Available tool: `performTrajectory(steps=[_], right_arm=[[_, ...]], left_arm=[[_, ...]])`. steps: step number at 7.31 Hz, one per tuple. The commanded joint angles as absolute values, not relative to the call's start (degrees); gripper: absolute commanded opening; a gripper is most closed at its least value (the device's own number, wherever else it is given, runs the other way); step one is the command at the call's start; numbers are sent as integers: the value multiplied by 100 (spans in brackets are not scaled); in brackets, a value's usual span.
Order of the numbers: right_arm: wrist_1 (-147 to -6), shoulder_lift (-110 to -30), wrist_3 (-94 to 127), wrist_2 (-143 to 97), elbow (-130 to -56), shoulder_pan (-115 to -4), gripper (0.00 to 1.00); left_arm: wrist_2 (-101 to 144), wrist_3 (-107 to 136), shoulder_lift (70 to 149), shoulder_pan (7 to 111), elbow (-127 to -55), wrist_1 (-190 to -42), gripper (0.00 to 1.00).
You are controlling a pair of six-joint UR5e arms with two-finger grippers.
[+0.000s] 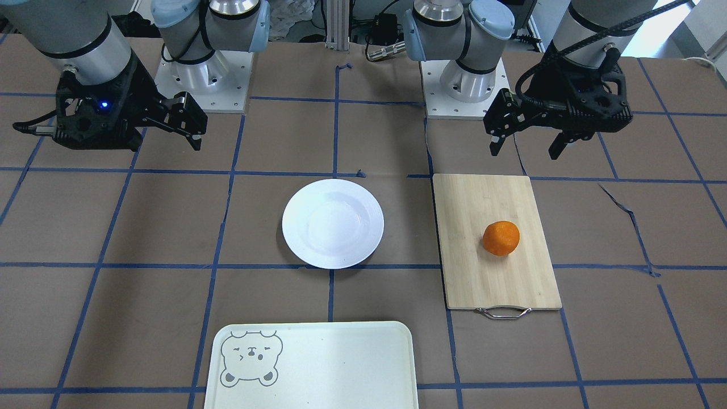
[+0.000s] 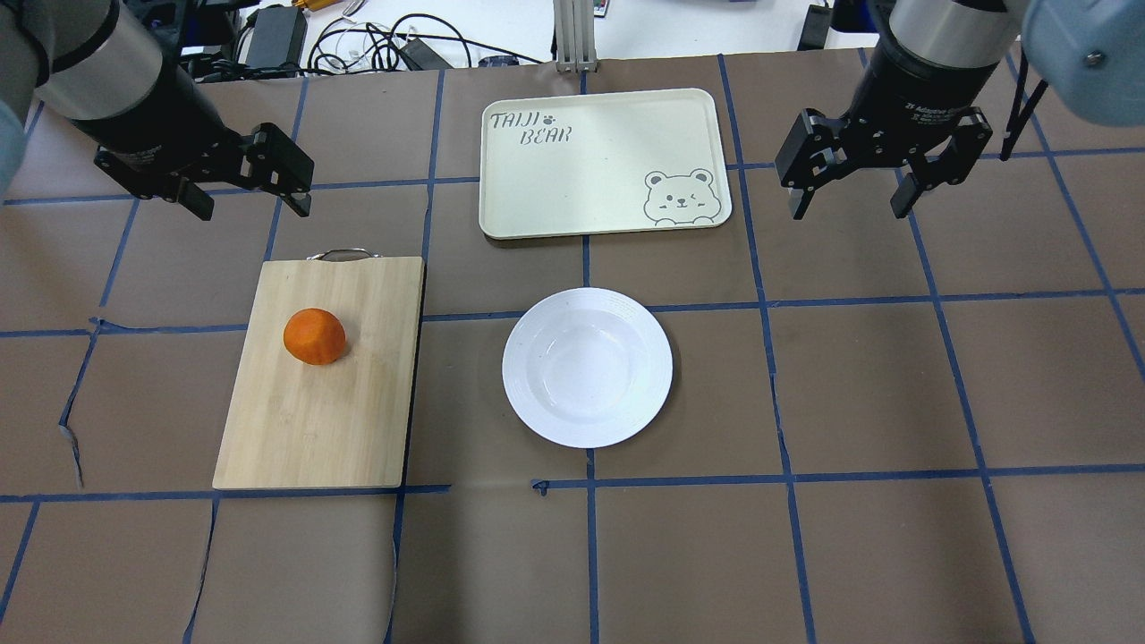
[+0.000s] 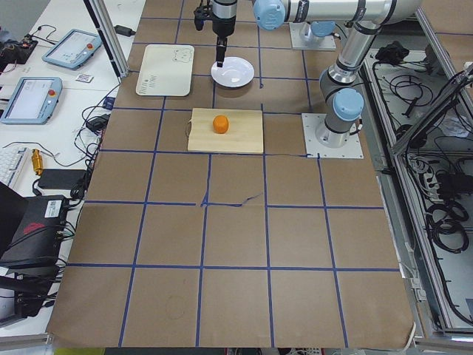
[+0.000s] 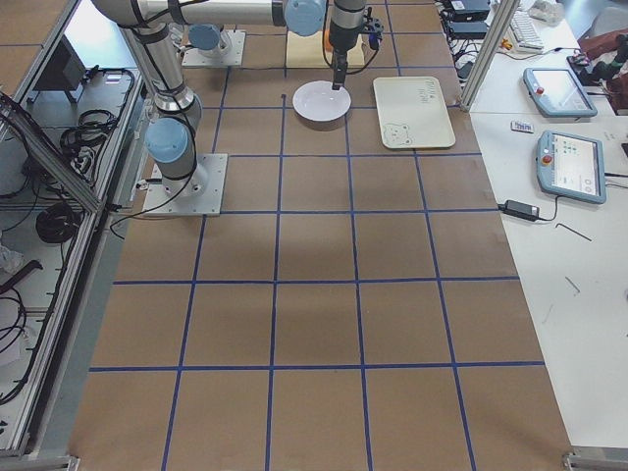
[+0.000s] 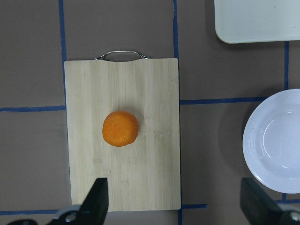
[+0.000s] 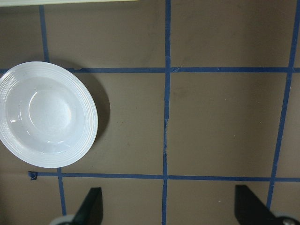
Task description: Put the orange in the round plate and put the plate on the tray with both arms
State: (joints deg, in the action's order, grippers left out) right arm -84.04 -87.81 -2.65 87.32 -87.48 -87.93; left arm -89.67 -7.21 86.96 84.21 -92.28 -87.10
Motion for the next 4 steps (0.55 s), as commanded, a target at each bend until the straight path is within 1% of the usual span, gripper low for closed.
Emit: performTrajectory(steps=[1,4], right_arm=[[-8333,-8789,-185,8797,-8771,-8789,100],[-8376,-8788,61,8973,-8684,-8824,100]], left_arm=[[-8965,-721,8701,8420,-9220,-8710,100],[-8965,-721,8684,8446,-9228,-8710,100]])
